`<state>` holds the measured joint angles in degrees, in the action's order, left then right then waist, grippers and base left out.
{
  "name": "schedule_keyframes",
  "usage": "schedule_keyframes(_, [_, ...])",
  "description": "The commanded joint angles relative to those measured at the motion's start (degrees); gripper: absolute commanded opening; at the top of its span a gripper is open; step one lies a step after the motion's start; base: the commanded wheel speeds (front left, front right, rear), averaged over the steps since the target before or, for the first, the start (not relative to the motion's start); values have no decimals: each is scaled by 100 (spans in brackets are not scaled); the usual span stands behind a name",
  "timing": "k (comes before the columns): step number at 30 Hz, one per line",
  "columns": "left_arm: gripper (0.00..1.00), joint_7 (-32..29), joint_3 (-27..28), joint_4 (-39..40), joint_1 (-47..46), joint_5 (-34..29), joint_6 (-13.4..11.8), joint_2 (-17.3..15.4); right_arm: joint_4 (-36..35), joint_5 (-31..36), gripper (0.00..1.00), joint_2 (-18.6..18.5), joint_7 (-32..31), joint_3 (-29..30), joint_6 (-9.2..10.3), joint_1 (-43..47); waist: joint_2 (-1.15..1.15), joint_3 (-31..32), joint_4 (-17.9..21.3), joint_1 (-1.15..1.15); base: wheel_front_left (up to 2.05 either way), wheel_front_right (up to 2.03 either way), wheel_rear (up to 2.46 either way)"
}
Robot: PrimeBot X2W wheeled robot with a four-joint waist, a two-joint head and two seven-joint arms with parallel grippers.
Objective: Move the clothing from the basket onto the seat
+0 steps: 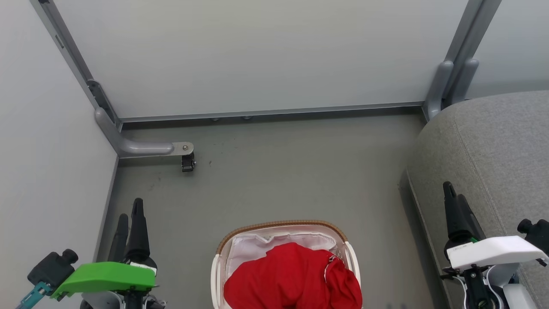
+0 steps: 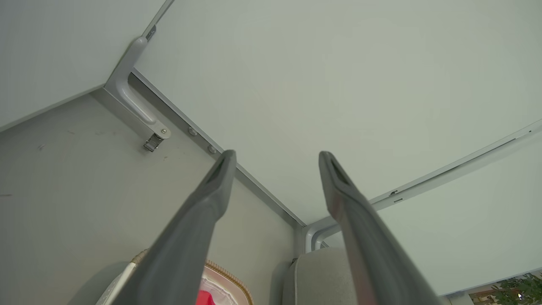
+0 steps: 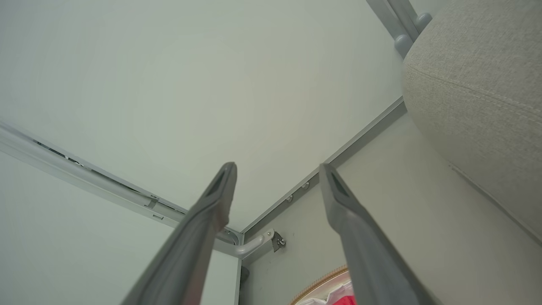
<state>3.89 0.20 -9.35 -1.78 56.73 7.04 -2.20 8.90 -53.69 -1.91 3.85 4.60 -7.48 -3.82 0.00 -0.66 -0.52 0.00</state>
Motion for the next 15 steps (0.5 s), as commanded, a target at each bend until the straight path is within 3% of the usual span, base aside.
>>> schedule_keyframes(1, [100, 66, -25, 93, 12, -283, -33, -44, -97, 250, 100, -55, 69, -14, -3, 22, 0, -1, -3, 0, 0, 0, 0])
schedule_keyframes(15, [100, 309, -270, -44, 221, -1882, -137, -55, -4, 1468, 100, -66, 314, -78, -3, 106, 0, 9, -23, 0, 0, 0, 0])
